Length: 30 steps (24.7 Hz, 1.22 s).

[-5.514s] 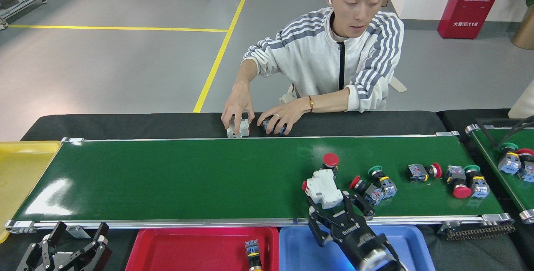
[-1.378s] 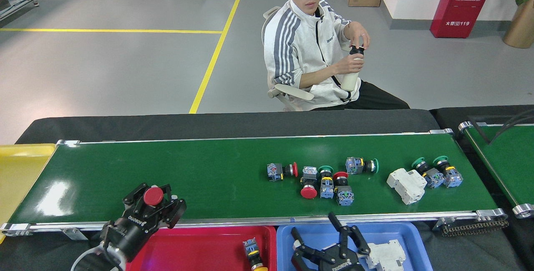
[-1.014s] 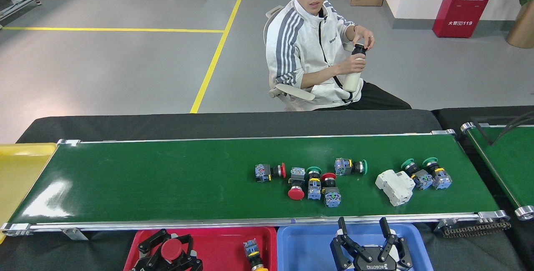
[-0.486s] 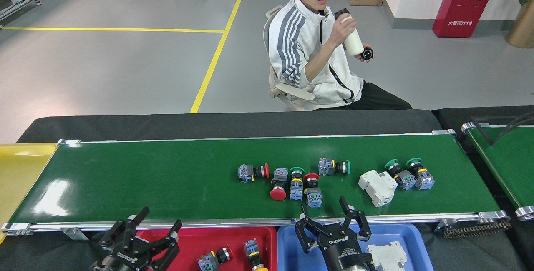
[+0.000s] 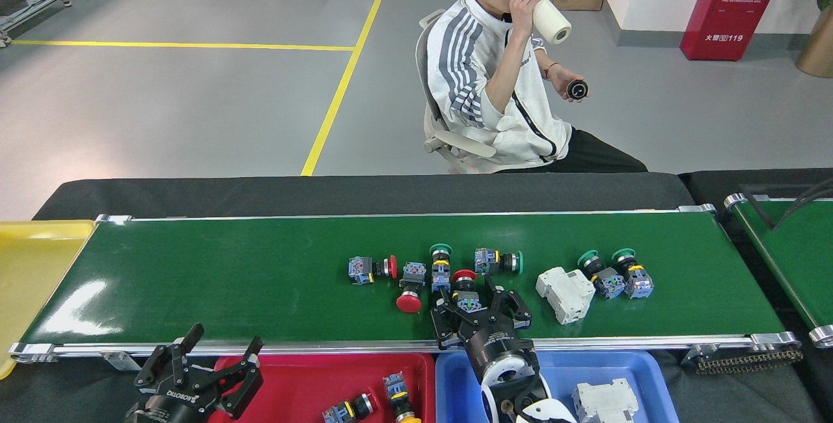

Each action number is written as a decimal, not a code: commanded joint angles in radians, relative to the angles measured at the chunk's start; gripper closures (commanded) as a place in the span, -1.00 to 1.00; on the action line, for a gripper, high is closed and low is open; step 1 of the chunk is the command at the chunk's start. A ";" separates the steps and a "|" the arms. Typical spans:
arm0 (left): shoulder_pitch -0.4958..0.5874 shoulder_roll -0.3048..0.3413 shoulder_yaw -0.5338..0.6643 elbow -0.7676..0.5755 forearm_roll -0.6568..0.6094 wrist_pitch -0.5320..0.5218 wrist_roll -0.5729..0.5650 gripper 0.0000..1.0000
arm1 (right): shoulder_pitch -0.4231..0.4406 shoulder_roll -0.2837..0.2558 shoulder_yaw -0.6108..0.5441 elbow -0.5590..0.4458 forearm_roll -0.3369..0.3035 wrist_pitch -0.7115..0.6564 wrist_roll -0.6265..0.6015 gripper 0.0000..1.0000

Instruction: Pick switch part from conveyor to tray

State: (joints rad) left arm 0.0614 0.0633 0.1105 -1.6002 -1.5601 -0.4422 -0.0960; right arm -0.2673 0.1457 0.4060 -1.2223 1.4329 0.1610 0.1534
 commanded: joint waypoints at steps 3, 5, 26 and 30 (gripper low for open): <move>-0.129 -0.014 -0.066 0.112 -0.054 0.076 0.002 -1.00 | -0.010 0.005 0.004 -0.040 -0.002 -0.031 0.000 0.97; -0.203 -0.019 -0.098 0.201 -0.058 0.099 0.002 -1.00 | 0.007 0.003 0.027 -0.092 0.000 -0.048 0.000 0.97; -0.468 -0.013 -0.183 0.575 -0.060 0.149 0.088 -0.39 | 0.229 -0.063 0.294 -0.382 0.011 -0.131 -0.181 -0.97; -0.469 0.009 -0.177 0.588 -0.055 0.143 0.093 0.63 | 0.304 -0.064 0.177 -0.404 0.009 0.098 -0.261 -0.97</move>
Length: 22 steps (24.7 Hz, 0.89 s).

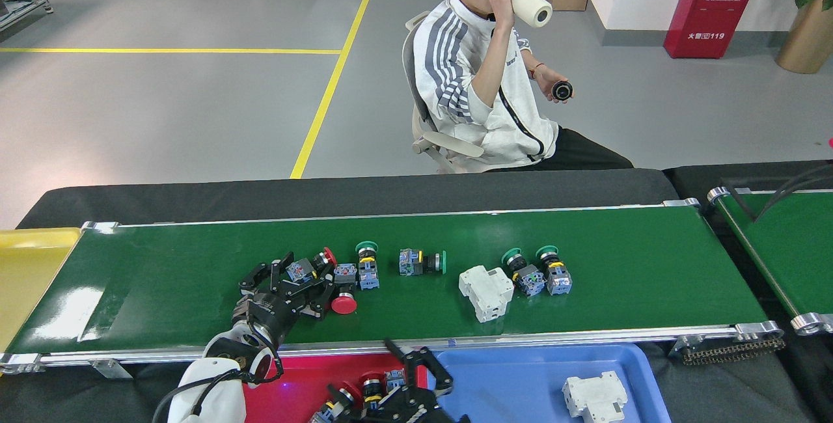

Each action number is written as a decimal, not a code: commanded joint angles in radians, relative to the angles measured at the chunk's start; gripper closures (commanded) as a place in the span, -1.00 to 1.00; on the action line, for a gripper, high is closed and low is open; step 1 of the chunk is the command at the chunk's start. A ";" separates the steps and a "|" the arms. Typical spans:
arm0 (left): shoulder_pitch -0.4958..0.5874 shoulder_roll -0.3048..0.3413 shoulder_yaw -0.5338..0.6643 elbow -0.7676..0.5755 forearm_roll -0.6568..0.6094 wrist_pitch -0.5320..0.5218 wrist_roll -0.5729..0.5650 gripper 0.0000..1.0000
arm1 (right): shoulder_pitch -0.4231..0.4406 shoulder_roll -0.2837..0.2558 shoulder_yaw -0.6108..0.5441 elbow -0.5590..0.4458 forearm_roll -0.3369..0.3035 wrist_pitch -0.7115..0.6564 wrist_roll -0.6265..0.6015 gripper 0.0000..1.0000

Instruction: Pick switch part from conveyor to tray

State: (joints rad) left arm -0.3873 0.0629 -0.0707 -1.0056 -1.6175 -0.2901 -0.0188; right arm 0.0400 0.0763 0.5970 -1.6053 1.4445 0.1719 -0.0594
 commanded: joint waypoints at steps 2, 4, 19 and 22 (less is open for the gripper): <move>-0.024 0.015 0.019 -0.007 0.014 -0.014 0.016 0.85 | 0.041 -0.013 -0.080 -0.035 -0.004 0.169 -0.111 -0.97; -0.018 0.026 0.058 -0.013 0.041 -0.030 0.016 0.88 | 0.101 -0.017 -0.144 -0.054 -0.006 0.212 -0.134 -0.97; 0.587 0.189 0.275 -0.651 0.240 -0.319 0.016 0.86 | -0.034 -0.027 -0.232 0.087 -0.006 0.198 -0.065 -0.98; 0.682 0.172 0.241 -0.746 0.234 -0.369 0.016 0.85 | -0.138 -0.027 -0.217 0.189 -0.009 0.130 -0.031 -0.98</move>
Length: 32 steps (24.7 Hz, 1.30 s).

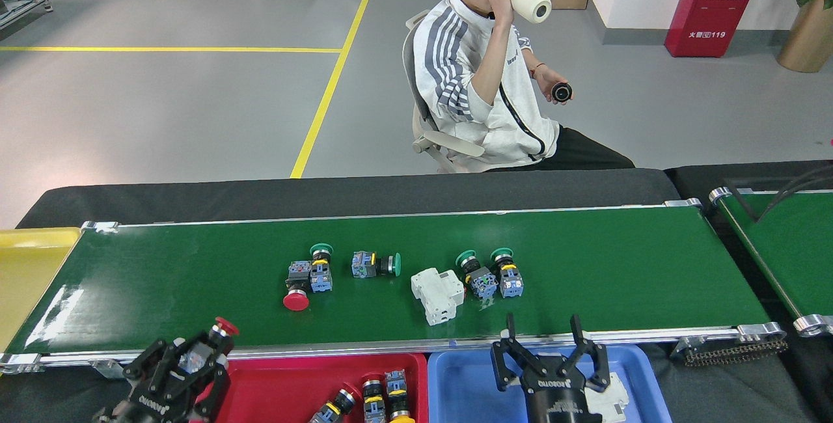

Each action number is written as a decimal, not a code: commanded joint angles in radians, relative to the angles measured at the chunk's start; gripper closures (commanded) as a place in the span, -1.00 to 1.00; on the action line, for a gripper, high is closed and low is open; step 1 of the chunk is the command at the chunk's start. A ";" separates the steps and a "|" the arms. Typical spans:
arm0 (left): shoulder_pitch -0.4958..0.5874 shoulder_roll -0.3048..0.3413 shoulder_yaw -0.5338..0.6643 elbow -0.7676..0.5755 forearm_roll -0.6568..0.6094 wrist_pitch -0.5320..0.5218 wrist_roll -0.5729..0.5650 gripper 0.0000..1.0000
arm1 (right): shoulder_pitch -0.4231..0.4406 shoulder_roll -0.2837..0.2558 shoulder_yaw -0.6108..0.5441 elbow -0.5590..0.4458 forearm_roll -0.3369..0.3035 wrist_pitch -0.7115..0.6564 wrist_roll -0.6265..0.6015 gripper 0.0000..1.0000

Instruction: Pick switch part from conveyor to tray

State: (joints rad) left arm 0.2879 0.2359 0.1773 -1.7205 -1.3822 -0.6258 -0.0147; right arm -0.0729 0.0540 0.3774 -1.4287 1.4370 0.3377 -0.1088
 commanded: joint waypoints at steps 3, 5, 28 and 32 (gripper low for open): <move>0.013 0.010 -0.116 -0.042 -0.011 -0.071 0.012 0.50 | -0.064 0.009 0.002 0.056 -0.006 -0.132 0.032 -0.98; 0.008 0.003 -0.142 -0.039 -0.015 -0.071 0.012 -0.62 | -0.074 0.009 0.003 0.068 -0.033 -0.181 0.044 -0.98; -0.219 -0.069 0.133 0.222 -0.078 0.189 -0.008 -1.00 | -0.396 0.109 0.150 0.479 -0.161 -0.355 0.104 0.97; -0.268 -0.073 0.080 0.262 -0.086 0.216 -0.016 -1.00 | -0.387 0.109 0.169 0.407 -0.161 -0.362 0.115 0.97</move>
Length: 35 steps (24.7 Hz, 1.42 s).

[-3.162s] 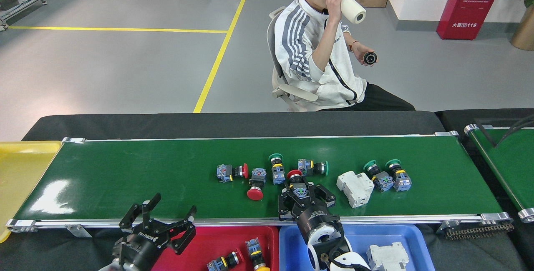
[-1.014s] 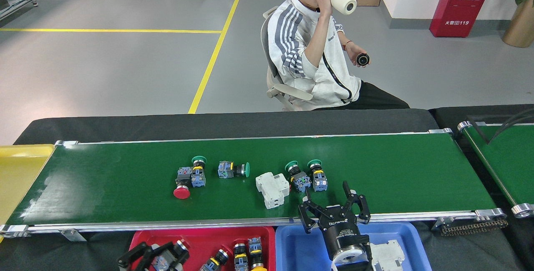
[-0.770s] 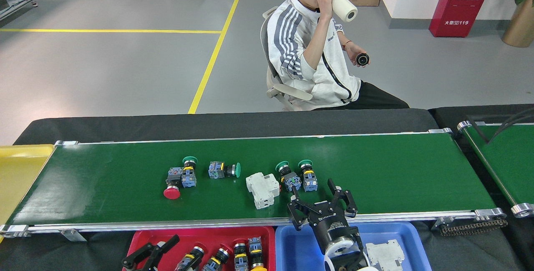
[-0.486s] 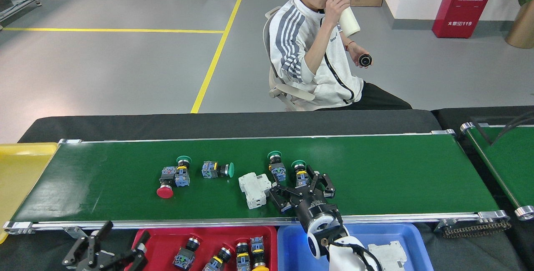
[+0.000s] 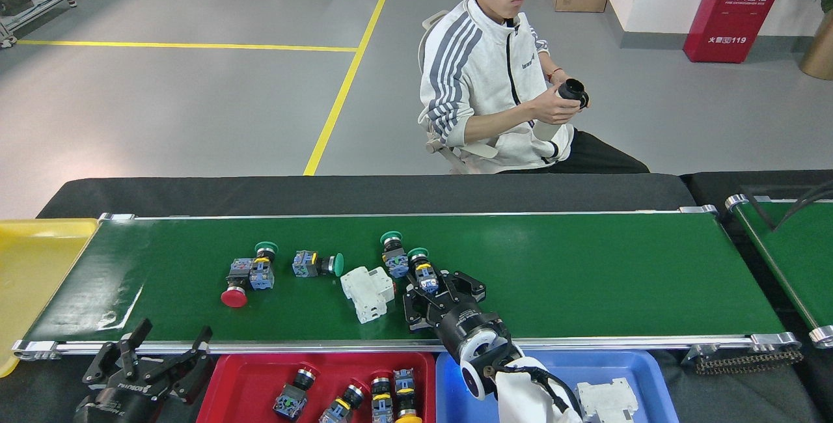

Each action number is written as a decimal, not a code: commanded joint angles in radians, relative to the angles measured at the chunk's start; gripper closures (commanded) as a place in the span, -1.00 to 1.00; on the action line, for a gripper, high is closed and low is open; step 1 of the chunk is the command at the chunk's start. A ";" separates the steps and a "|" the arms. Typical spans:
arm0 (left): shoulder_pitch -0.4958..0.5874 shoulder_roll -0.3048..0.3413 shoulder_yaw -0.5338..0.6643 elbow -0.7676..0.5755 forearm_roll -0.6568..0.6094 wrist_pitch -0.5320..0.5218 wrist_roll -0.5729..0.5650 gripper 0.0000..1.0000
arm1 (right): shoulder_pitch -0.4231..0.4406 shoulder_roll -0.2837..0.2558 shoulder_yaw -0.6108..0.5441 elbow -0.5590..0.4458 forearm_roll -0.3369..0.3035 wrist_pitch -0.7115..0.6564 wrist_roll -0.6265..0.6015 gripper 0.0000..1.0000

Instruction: Pick switch part from conveyor to tray

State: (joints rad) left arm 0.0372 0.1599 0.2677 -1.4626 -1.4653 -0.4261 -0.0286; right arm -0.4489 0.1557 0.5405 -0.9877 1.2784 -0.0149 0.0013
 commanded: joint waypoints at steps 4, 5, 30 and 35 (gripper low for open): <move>-0.122 0.015 -0.062 0.140 -0.003 0.047 -0.001 -1.00 | 0.084 0.001 0.041 -0.220 0.001 -0.089 0.029 0.97; -0.148 0.021 -0.064 0.182 -0.003 0.047 0.001 -1.00 | 0.116 -0.008 0.067 -0.281 0.001 -0.122 0.045 0.98; -0.413 0.098 -0.150 0.574 -0.046 0.069 0.071 0.83 | 0.490 -0.122 -0.330 -0.641 0.010 -0.143 0.013 -1.00; -0.418 0.132 -0.110 0.574 0.020 0.055 0.076 0.83 | 0.613 -0.151 -0.556 -0.657 0.009 -0.142 -0.069 -1.00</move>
State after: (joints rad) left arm -0.3595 0.2701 0.1448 -0.8782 -1.4691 -0.3601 0.0386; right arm 0.1594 0.0109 0.0259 -1.6260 1.2904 -0.1564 -0.0300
